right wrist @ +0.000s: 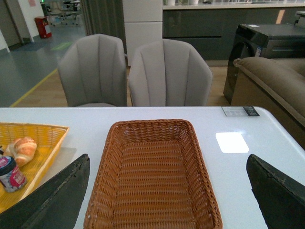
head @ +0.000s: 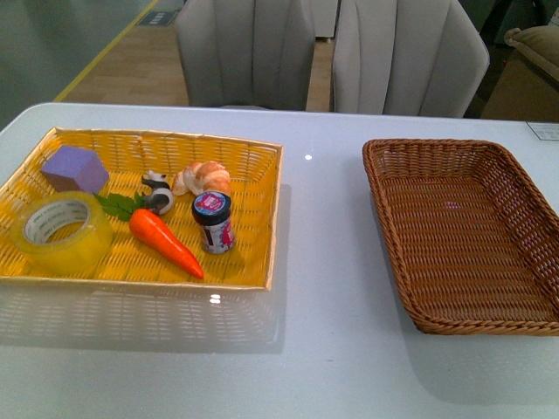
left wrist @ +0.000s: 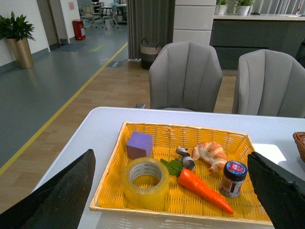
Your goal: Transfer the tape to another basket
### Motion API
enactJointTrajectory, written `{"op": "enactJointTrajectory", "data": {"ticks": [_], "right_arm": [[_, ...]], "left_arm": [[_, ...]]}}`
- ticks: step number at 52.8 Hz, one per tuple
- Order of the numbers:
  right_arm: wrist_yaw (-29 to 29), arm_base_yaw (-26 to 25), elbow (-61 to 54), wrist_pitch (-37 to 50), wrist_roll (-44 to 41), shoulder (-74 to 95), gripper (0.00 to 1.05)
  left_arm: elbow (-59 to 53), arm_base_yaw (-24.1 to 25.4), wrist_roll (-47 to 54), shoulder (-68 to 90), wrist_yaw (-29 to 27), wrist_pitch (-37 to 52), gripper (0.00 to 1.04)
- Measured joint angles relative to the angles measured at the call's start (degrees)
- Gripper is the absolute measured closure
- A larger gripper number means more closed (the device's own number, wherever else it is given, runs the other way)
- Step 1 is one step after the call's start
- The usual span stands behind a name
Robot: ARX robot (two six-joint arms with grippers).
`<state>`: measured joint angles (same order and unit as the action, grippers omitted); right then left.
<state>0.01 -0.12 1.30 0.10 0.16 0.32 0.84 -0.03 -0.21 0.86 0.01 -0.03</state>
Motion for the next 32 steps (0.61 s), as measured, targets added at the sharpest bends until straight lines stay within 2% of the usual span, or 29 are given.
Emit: {"op": "enactJointTrajectory", "data": {"ticks": [32], "right_arm": [[0.0, 0.0, 0.0, -0.02, 0.0, 0.02, 0.09]], "left_arm": [[0.0, 0.0, 0.0, 0.0, 0.0, 0.0, 0.09]]}}
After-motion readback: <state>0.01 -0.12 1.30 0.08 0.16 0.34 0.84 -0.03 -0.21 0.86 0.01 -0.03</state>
